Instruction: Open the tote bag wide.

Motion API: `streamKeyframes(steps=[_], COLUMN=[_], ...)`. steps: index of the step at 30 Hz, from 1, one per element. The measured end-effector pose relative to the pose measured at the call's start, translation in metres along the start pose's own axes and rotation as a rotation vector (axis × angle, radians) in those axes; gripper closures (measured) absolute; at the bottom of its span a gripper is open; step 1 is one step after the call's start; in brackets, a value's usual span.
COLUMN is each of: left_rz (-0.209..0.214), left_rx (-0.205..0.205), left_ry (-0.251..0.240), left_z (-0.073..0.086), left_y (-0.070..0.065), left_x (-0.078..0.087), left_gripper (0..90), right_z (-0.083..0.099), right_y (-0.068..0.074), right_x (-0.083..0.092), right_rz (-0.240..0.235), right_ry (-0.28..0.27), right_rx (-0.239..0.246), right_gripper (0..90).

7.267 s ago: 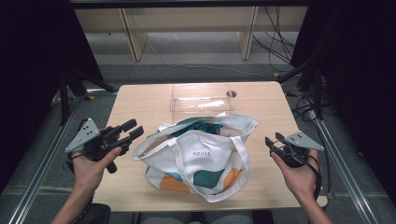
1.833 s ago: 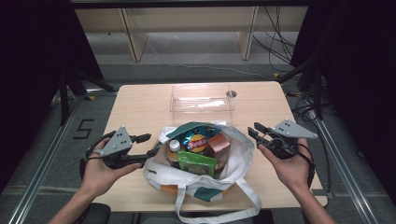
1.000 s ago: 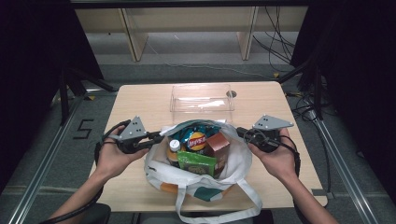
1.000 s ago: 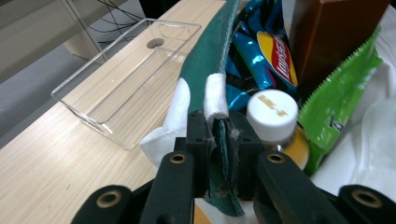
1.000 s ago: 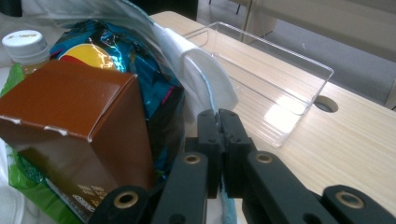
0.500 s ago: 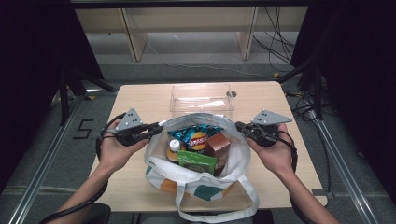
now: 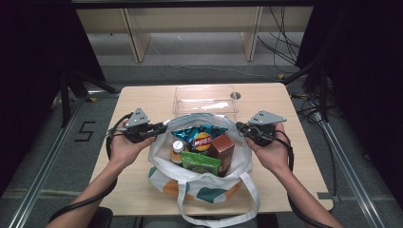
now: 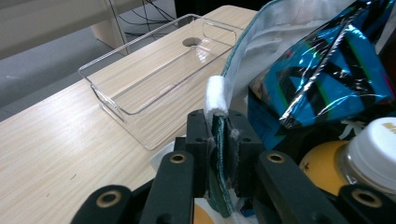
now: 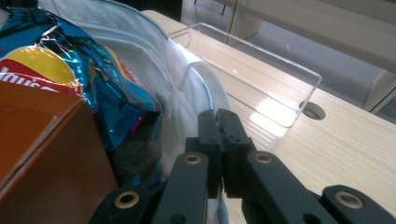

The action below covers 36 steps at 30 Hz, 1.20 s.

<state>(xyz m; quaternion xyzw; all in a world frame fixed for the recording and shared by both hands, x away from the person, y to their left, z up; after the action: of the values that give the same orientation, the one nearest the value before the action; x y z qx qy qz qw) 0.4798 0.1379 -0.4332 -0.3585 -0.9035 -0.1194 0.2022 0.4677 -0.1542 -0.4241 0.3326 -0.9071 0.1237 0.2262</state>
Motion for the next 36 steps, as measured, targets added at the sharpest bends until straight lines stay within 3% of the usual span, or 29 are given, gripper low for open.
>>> streamKeyframes(steps=[3,4,8,12,14,15,23,25,26,27,28,36], left_rz=[0.007,0.008,0.006,0.007,0.010,0.011,0.019,0.026,0.021,0.029,0.028,0.033], left_rx=[0.015,0.018,0.036,0.041,0.024,0.043,0.077,0.064,0.082,0.066,0.072,0.066], left_ry=[0.007,0.010,0.019,0.031,0.052,0.043,0.079,0.111,0.105,0.124,0.129,0.163], left_z=[0.003,0.004,0.006,0.008,0.011,0.011,0.027,0.033,0.035,0.038,0.040,0.050], left_y=[0.001,0.002,0.004,0.004,0.005,0.004,0.006,0.007,0.006,0.006,0.006,0.003], left_x=[-0.005,-0.007,-0.013,-0.016,-0.017,-0.019,-0.028,-0.030,-0.032,-0.032,-0.034,-0.042], left_gripper=[80.3,80.3,80.3,80.4,80.4,80.4,80.6,80.7,80.7,80.7,80.7,80.7], right_z=[0.004,0.004,0.006,0.008,0.010,0.012,0.022,0.024,0.025,0.027,0.027,0.041], right_y=[-0.002,-0.004,-0.007,-0.009,-0.009,-0.009,-0.008,-0.009,-0.009,-0.010,-0.012,-0.016], right_x=[-0.004,-0.005,-0.007,-0.011,-0.012,-0.014,-0.021,-0.023,-0.023,-0.024,-0.026,-0.034], right_rz=[-0.001,-0.004,0.005,0.014,0.008,0.008,0.004,0.006,0.005,0.001,0.016,0.004], right_ry=[0.009,0.005,0.010,0.007,0.017,0.022,0.042,0.043,0.046,0.058,0.036,0.071], right_rx=[-0.026,-0.008,-0.022,-0.026,-0.025,-0.020,-0.030,-0.025,-0.030,-0.030,-0.011,-0.039], right_gripper=[89.4,89.3,89.4,89.3,89.3,89.2,88.6,88.6,88.5,88.6,88.5,88.5])
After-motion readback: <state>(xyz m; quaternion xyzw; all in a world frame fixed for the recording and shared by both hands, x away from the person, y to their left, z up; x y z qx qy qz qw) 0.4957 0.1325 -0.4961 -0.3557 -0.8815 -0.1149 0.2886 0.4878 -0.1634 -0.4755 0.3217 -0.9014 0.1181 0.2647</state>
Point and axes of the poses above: each handheld gripper's, and its own axes: x roughly backward along the jaws, z roughly out of its underside, y roughly to its left, the point moved 8 cm from there along -x, roughly forward along the jaws, and after that the axes turned 2 degrees about -z, right-handed, at the moved point
